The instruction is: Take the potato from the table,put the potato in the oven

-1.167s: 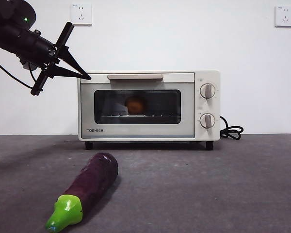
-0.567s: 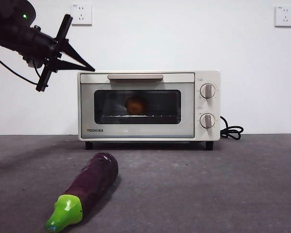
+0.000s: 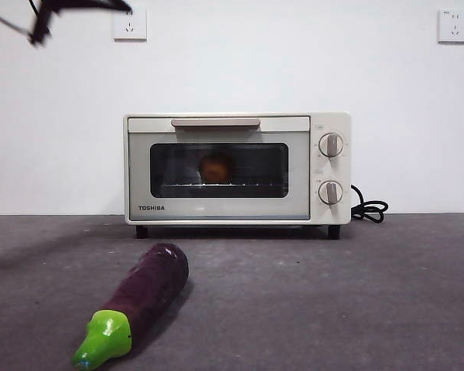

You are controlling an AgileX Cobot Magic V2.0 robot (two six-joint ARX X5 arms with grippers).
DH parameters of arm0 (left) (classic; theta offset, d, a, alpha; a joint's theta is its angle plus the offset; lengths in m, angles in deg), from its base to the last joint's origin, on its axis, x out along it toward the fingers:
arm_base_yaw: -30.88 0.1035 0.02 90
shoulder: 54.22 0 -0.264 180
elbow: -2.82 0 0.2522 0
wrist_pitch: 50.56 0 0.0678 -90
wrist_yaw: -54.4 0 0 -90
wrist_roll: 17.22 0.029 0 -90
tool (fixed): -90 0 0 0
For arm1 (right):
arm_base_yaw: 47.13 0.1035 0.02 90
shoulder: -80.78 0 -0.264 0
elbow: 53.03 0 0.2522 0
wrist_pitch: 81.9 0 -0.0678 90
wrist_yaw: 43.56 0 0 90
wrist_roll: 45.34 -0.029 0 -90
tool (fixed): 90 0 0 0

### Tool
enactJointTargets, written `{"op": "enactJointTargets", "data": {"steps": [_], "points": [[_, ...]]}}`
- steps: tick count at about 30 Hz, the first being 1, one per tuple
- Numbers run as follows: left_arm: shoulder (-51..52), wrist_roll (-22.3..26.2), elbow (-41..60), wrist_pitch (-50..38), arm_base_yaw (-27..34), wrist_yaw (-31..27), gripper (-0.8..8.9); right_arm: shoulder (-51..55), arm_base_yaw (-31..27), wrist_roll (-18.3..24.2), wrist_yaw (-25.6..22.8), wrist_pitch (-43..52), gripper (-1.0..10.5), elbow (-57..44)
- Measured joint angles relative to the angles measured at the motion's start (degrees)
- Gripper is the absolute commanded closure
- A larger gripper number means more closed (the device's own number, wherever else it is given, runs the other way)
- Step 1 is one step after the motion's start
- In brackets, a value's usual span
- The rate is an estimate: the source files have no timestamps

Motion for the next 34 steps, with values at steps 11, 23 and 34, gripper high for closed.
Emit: {"op": "enactJointTargets", "data": {"steps": [11, 23, 34], "points": [[21.66, 8.33, 0.00, 12.52, -0.66, -5.86, 8.18, 0.00, 0.00, 0.00, -0.02, -0.02, 9.5, 0.00], [31.43, 8.81, -0.04, 12.52, -0.74, -5.75, 8.18, 0.00, 0.00, 0.00, -0.02, -0.02, 9.5, 0.00], [30.45, 34.86, 0.13, 25.90, -0.74, -20.92, 8.18, -0.02, 0.00, 0.00, -0.04, -0.02, 9.5, 0.00]]}}
